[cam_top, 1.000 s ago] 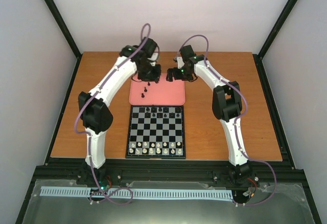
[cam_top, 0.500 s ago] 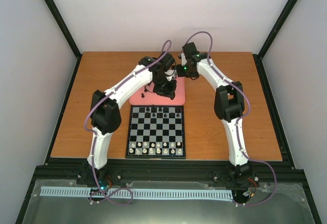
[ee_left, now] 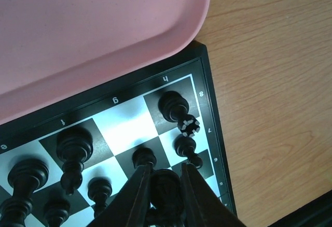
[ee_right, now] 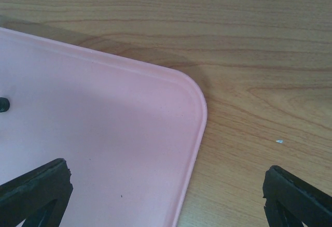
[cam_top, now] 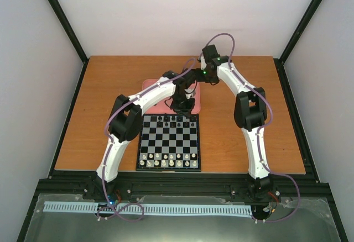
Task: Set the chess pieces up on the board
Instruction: Place the chess piece on the chessboard.
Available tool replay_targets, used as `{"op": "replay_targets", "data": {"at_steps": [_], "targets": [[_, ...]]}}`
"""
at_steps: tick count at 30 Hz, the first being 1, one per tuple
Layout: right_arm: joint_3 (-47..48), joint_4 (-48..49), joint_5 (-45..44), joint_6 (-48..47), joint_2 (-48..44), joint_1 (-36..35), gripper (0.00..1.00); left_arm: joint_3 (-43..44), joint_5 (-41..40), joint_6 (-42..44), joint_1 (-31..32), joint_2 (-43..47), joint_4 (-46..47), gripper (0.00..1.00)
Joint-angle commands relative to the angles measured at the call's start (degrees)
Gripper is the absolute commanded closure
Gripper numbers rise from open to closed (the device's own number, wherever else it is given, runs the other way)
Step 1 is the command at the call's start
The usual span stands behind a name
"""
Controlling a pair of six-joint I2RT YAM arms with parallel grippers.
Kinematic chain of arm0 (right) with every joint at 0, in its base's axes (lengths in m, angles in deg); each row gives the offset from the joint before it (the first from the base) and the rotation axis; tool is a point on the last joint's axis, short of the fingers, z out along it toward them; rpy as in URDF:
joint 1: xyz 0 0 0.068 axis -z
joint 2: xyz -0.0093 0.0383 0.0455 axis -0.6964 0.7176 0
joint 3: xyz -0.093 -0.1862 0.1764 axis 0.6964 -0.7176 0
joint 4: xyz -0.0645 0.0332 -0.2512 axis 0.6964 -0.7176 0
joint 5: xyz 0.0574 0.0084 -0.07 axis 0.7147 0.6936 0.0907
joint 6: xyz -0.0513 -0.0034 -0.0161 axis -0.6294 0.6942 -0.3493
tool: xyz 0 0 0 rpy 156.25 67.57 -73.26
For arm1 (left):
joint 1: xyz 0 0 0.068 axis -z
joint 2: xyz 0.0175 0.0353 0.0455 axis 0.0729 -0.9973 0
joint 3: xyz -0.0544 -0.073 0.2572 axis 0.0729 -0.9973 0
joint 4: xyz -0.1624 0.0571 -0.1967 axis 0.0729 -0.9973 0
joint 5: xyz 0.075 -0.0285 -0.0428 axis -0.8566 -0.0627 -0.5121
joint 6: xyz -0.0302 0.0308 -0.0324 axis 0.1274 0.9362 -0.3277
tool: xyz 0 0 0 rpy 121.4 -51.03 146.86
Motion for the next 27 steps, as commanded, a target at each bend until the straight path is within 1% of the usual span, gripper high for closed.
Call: {"op": "replay_targets", "data": {"at_steps": [1, 16, 27], "targets": [[-0.67, -0.18, 0.09, -0.23, -2.61, 0.86, 0.00, 1.80, -1.23, 1.04, 0.56, -0.44, -0.56, 0.97], [-0.79, -0.02, 0.66, -0.20, -2.53, 0.83, 0.00, 2.73, -4.60, 0.47, 0.55, -3.20, -0.63, 0.96], [-0.85, 0.02, 1.49, -0.13, -2.33, 0.83, 0.00, 4.96, -4.67, 0.21, 0.55, -5.18, -0.53, 0.96]]}}
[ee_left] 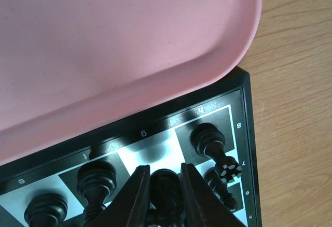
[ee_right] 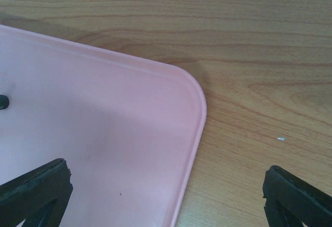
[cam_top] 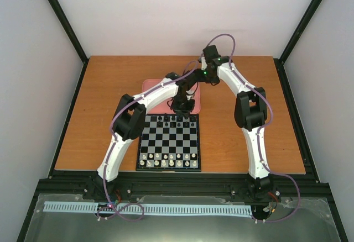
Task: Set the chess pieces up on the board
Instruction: Place the chess piece on the chessboard.
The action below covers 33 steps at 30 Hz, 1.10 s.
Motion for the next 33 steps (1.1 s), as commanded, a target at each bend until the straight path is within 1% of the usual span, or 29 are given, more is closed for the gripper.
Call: {"op": "replay_targets", "data": {"at_steps": [1, 16, 21, 25, 30, 33], "targets": [[-0.25, 0.00, 0.82, -0.21, -2.26, 0.40, 0.00, 2.94, -0.42, -0.03, 0.48, -0.97, -0.36, 0.96], [0.02, -0.02, 1.35, -0.32, -1.65, 0.40, 0.00, 2.85, -0.68, 0.88, 0.48, -1.87, -1.88, 0.95], [0.06, -0.09, 1.34, -0.28, -1.52, 0.40, 0.00, 3.30, -0.68, 1.15, 0.48, -2.31, -2.12, 0.91], [0.18, 0.01, 1.36, -0.31, -1.54, 0.40, 0.00, 2.96, -0.73, 1.52, 0.48, -2.32, -2.43, 0.85], [0.20, -0.09, 1.46, -0.26, -1.38, 0.40, 0.00, 3.01, -0.80, 1.50, 0.46, -2.38, -2.39, 0.80], [0.19, -0.09, 1.58, -0.29, -1.37, 0.41, 0.00, 3.13, -0.79, 1.38, 0.48, -2.41, -2.23, 0.75]]}}
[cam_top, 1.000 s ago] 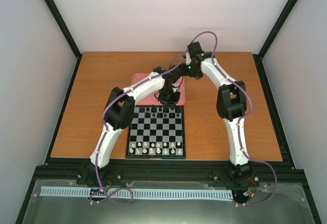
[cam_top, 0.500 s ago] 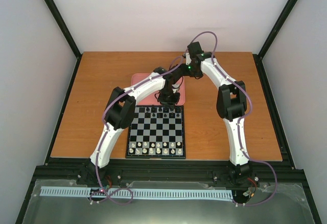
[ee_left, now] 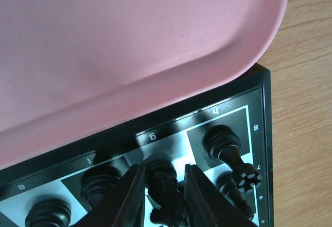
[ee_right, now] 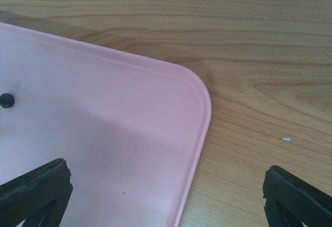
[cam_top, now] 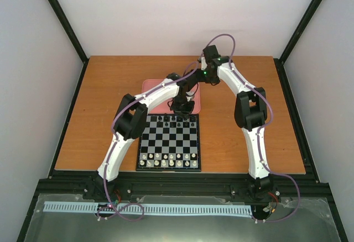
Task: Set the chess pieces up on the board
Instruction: Place the chess piece on the chessboard.
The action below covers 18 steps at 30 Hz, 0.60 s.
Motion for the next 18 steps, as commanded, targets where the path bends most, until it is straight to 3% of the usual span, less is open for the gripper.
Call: {"op": "replay_targets", "data": {"at_steps": [1, 18], "targets": [[0.22, -0.11, 0.54, -0.27, -1.51, 0.40, 0.00, 2.10, -0.30, 0.73, 0.48, -0.92, -0.86, 0.75], [0.24, -0.02, 1.29, -0.27, -1.55, 0.32, 0.00, 5.61, 0.32, 0.20, 0.47, -1.93, -0.79, 0.71]]}}
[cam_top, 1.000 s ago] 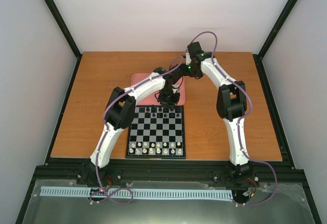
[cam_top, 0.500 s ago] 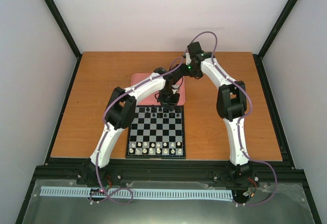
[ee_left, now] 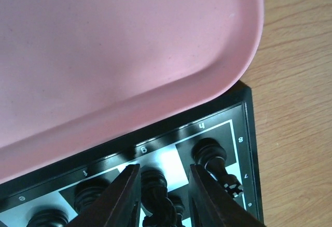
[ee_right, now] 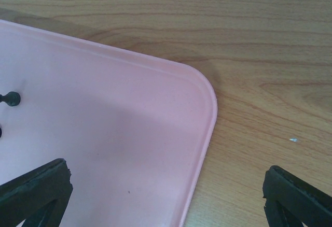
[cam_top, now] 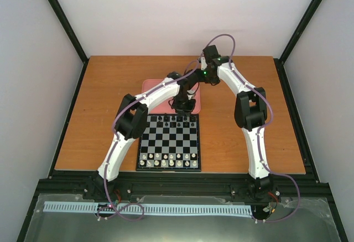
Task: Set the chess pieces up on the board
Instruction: Place the chess piece on the chessboard, then pick up the chess piece from the storage box.
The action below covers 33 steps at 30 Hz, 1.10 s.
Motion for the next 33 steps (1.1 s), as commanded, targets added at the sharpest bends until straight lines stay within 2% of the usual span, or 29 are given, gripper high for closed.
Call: {"op": "replay_targets", "data": {"at_steps": [1, 7, 16, 25, 29, 31, 33], "targets": [[0.29, -0.02, 0.49, -0.22, -1.57, 0.39, 0.00, 3.49, 0.35, 0.08, 0.48, -1.13, -0.71, 0.71], [0.30, -0.02, 0.81, -0.23, -1.59, 0.41, 0.00, 5.03, -1.84, -0.03, 0.47, -1.18, -1.48, 0.71], [0.20, -0.02, 1.07, -0.20, -1.75, 0.32, 0.00, 10.79, -6.89, -0.37, -0.78, -2.14, -3.09, 0.61], [0.19, 0.19, 1.28, 0.19, -1.82, 0.31, 0.00, 13.32, -15.07, 0.08, -11.66, -0.69, -3.05, 0.58], [0.34, 0.24, 1.90, 0.32, -1.33, 0.31, 0.00, 14.21, -16.30, 0.95, -16.59, -1.21, -2.15, 0.57], [0.53, 0.24, 1.98, 0.33, -1.06, 0.31, 0.00, 15.15, -16.76, 1.55, -18.47, -1.73, -1.10, 0.48], [0.73, 0.20, 2.01, 0.28, -0.66, 0.31, 0.00, 16.05, -17.24, 2.51, -19.35, -2.64, 0.36, 0.46]]}}
